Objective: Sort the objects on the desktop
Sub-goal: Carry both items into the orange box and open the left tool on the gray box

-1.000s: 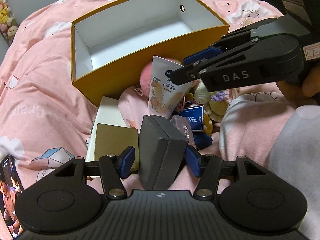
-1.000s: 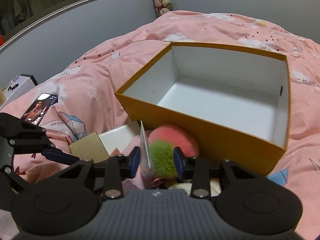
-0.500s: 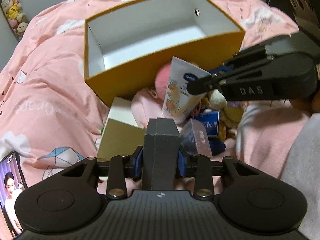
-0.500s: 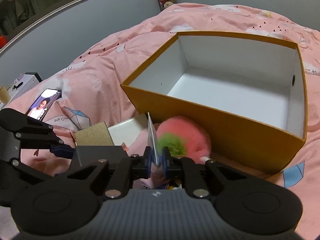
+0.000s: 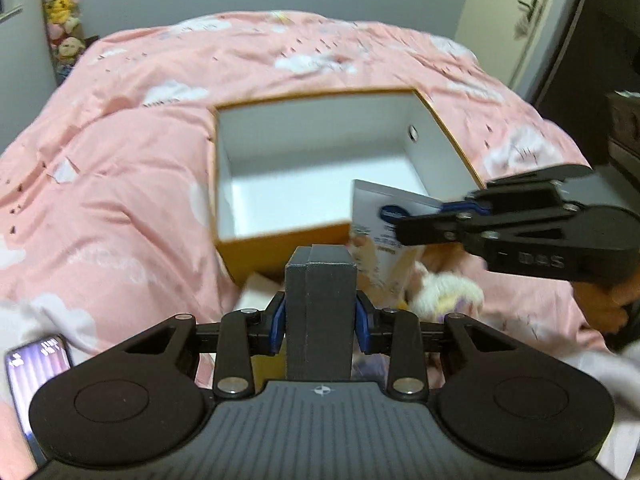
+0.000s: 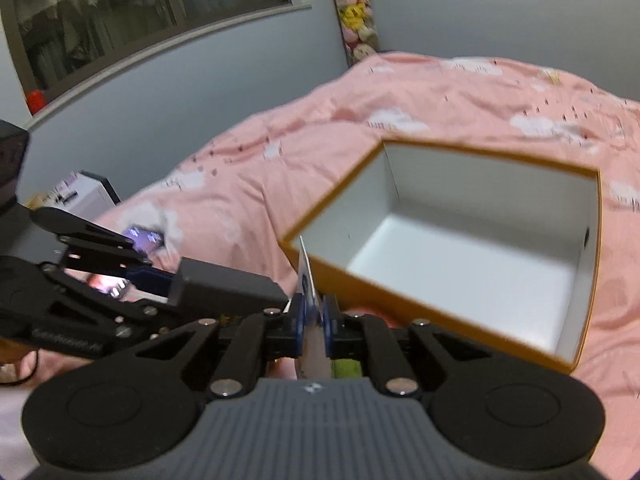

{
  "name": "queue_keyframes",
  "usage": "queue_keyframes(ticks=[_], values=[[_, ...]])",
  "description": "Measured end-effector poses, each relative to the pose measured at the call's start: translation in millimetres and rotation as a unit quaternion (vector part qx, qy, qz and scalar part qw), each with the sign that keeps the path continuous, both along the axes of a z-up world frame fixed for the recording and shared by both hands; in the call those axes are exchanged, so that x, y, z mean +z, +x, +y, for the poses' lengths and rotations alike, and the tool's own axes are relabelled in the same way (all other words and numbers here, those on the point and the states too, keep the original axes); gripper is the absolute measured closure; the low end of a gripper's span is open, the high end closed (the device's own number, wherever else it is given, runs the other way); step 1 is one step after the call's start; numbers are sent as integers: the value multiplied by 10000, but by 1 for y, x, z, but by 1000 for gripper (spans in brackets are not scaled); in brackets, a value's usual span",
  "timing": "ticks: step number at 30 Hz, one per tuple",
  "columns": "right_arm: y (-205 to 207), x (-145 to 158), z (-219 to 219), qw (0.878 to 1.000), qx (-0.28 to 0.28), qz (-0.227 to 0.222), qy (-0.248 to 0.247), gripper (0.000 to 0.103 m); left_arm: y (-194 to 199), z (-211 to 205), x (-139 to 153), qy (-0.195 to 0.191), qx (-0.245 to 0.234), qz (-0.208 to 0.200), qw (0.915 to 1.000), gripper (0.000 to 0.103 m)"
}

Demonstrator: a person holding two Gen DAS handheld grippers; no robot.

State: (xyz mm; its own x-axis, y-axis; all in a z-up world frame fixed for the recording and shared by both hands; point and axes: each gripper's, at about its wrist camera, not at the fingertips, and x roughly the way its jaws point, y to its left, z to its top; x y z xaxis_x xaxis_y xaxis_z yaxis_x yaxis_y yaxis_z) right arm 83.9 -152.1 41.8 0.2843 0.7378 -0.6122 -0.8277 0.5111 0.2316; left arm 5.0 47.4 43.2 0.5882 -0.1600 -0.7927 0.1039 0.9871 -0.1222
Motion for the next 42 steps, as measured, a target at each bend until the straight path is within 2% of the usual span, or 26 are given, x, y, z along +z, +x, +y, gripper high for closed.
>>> queue_keyframes(ticks=[8, 12, 18, 22, 27, 33, 37, 42], values=[[23, 39, 8, 9976, -231, -297, 582, 93, 44, 29, 30, -243, 362, -287, 9986, 64], [41, 47, 18, 9947, -536, -473, 733, 93, 74, 40, 35, -313, 292, -165, 9989, 64], [81, 24, 38, 9912, -1179, -467, 375, 93, 114, 41, 22, -142, 171, 291, 9993, 64], [105, 3, 51, 9899, -1394, -166, 191, 93, 135, 44, 9, -92, 22, 615, 9981, 64], [113, -22, 65, 9892, -1455, 187, -57, 93, 152, 43, -2, -18, -205, 909, 9956, 64], [116, -38, 74, 9880, -1467, 421, -231, 93, 175, 41, -18, 91, -355, 1298, 9909, 64], [120, -46, 73, 9863, -1518, 603, -211, 93, 187, 33, -27, 249, -590, 1524, 9862, 64], [124, -55, 72, 9830, -1605, 881, -119, 92, 197, 30, -42, 148, -644, 1741, 9825, 64]])
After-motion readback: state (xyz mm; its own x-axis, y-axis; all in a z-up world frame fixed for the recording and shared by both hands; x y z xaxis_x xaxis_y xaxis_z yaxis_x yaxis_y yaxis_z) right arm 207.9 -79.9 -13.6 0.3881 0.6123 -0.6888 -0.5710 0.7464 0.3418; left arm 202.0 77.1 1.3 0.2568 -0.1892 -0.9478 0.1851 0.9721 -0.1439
